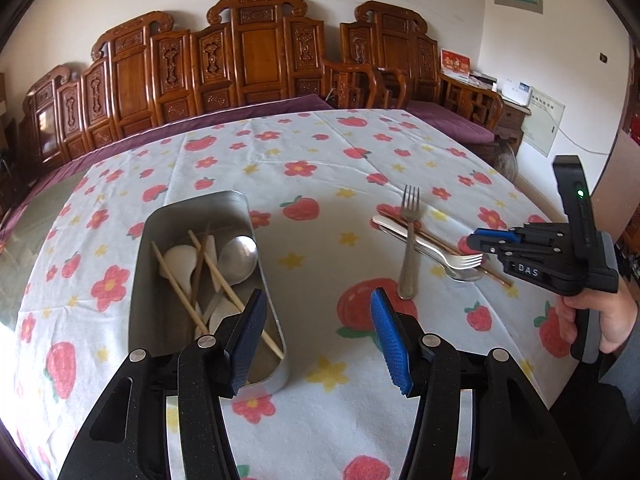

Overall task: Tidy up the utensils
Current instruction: 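Move both open tools back to the remaining forks and chopsticks, then grasp the metal fork with the left tool while the right tool grasps a chopstick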

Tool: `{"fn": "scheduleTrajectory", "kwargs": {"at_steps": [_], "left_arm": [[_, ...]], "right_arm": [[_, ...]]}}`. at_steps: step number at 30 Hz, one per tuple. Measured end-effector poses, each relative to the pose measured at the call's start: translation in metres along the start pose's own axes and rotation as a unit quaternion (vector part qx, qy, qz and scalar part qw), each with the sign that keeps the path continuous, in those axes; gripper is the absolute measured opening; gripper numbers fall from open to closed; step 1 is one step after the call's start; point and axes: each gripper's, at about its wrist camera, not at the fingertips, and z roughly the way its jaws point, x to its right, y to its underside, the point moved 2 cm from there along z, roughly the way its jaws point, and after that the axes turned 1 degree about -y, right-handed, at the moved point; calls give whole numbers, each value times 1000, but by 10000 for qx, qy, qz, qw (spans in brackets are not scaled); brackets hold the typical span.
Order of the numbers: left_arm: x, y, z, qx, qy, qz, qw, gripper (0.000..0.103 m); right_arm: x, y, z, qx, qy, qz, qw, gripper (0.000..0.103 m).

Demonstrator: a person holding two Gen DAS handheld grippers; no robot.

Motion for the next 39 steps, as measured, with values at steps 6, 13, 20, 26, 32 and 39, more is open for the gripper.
{"fn": "scheduleTrajectory", "kwargs": {"at_steps": [6, 13, 20, 26, 32, 39], "left_arm": [[16, -1, 9, -107, 68, 62, 9999, 51], [38, -9, 37, -271, 189, 197, 9993, 51], [75, -26, 77, -379, 287, 657, 9967, 41], [98, -41, 117, -613, 449, 821, 9937, 30], [104, -42, 146, -938, 477, 789, 9913, 23], [96, -43, 156, -1130, 569, 509, 9907, 11]], "right_arm": [[8, -6, 5, -3, -165, 142, 9998, 17], [26, -8, -2, 144, -126, 384, 9991, 17], [39, -13, -10, 357, -93, 561, 9977, 17], [51, -15, -14, 468, -80, 730, 9962, 17], [60, -16, -16, 555, -156, 956, 9937, 17], [51, -19, -13, 553, -270, 893, 9941, 17]]}}
